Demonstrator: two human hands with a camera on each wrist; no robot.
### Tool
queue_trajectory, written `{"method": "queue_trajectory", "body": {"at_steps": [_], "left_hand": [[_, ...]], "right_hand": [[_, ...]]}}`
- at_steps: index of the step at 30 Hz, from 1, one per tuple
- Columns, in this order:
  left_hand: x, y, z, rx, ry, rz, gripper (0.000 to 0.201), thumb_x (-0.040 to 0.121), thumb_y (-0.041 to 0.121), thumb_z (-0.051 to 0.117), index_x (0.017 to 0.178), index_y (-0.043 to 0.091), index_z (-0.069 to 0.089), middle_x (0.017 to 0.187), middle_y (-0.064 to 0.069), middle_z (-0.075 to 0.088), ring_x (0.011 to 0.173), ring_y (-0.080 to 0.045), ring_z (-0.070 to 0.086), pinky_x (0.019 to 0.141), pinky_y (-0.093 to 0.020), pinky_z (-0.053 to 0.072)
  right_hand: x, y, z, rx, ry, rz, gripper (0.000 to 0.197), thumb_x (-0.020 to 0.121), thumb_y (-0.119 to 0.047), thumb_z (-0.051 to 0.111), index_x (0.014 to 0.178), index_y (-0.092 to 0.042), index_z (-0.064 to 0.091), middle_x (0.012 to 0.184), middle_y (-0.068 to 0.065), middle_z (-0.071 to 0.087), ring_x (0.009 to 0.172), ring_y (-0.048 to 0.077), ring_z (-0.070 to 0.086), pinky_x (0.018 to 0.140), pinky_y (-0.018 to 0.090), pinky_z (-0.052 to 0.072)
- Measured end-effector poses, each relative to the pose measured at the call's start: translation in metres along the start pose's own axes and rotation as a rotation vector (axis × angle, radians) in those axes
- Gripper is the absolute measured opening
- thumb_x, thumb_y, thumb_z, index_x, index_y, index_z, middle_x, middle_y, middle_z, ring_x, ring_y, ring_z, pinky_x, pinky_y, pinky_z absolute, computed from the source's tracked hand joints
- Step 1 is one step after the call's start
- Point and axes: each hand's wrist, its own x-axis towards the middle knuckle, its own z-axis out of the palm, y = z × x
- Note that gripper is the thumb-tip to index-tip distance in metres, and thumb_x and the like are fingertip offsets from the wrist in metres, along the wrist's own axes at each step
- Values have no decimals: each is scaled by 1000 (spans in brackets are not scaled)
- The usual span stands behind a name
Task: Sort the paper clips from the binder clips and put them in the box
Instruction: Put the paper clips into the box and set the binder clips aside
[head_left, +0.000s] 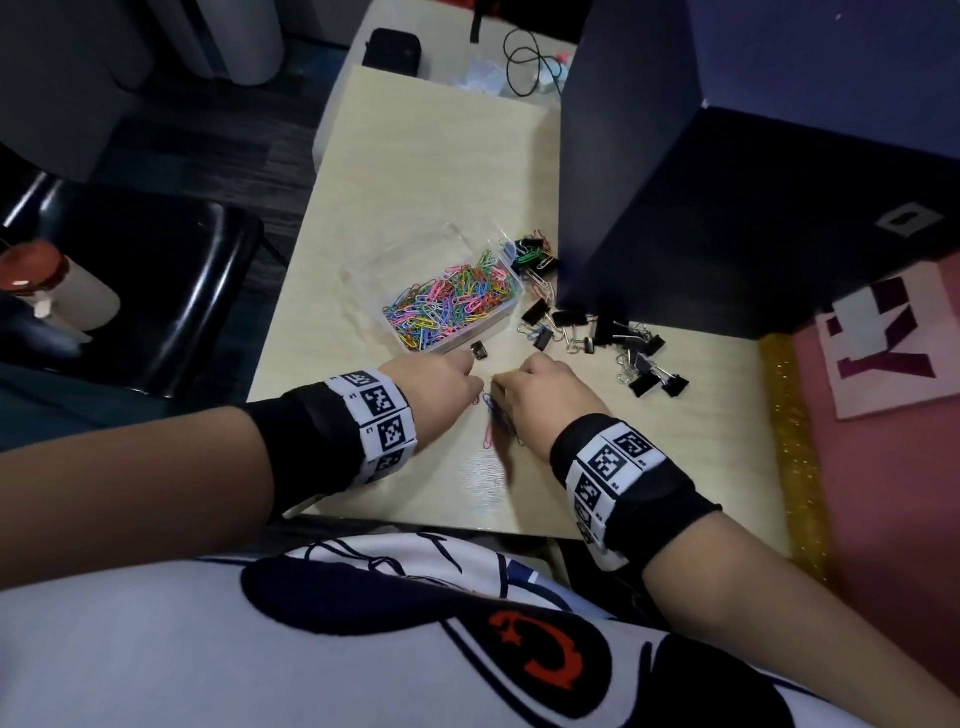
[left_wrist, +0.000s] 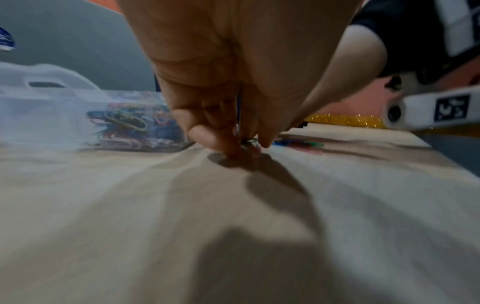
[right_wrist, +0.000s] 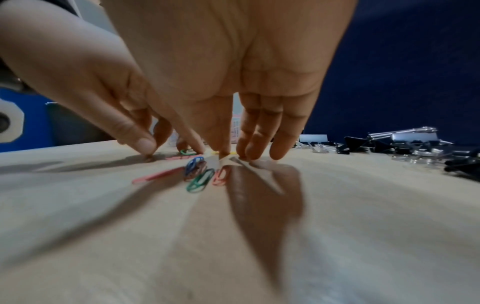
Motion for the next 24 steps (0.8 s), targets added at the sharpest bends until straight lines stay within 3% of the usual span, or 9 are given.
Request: {"method": "queue_trajectory", "body": {"at_steps": [3, 8, 11, 13, 15, 20, 24], "left_hand": [[-2, -2, 5, 27, 17, 51, 23, 88, 13, 54, 111, 18, 57, 106, -6, 49, 87, -30, 61, 71, -38, 52], [-6, -5, 6, 39, 6, 36, 20, 90, 10, 52, 108, 15, 58, 107, -6, 53, 93, -29, 60, 75, -37, 52], [-8, -2, 4, 71, -39, 12, 21, 89, 8, 52, 108, 14, 58, 105, -7, 55, 94, -29, 61, 71, -35, 49], [-9, -1, 1, 72, -56, 3, 21, 88, 7, 51, 108, 13, 58, 103, -8, 56, 95, -30, 61, 70, -35, 48], [-9, 0, -2, 72, -62, -4, 21, 89, 7, 49, 108, 11, 57, 103, -10, 57, 96, -31, 61, 71, -36, 48], [-10, 0, -7, 56, -77, -35, 16, 90, 9, 51, 103, 11, 58, 101, -10, 59, 93, -30, 60, 65, -33, 41], [-17, -7, -11, 29, 11, -22, 16, 90, 11, 52, 104, 15, 60, 102, -7, 60, 91, -29, 62, 67, -32, 44]], "right_hand": [[-4, 1, -6, 62, -27, 68, 33, 93, -23, 51, 125, -19, 58, 121, 9, 44, 115, 31, 51, 100, 38, 44], [-12, -10, -3, 95, -92, 150, 77, 67, -39, 80, 128, -12, 41, 125, 9, 34, 107, 30, 55, 95, 35, 47], [-10, -19, 4, 129, -62, 59, 61, 76, -27, 76, 126, -12, 45, 124, 9, 35, 106, 31, 55, 95, 36, 46], [-8, -22, 7, 149, -22, 22, 40, 85, -15, 63, 122, -11, 51, 123, 11, 39, 103, 34, 56, 91, 37, 47], [-6, -22, 9, 148, 28, 10, 27, 90, -13, 55, 117, -11, 56, 119, 13, 43, 100, 35, 57, 88, 38, 47], [0, -15, 6, 101, 68, 31, 21, 93, -11, 50, 110, -9, 61, 112, 14, 51, 100, 34, 58, 85, 35, 47], [5, -8, -3, 99, 93, 77, 19, 91, -9, 52, 104, -11, 65, 111, 12, 56, 99, 31, 59, 85, 34, 49]]}}
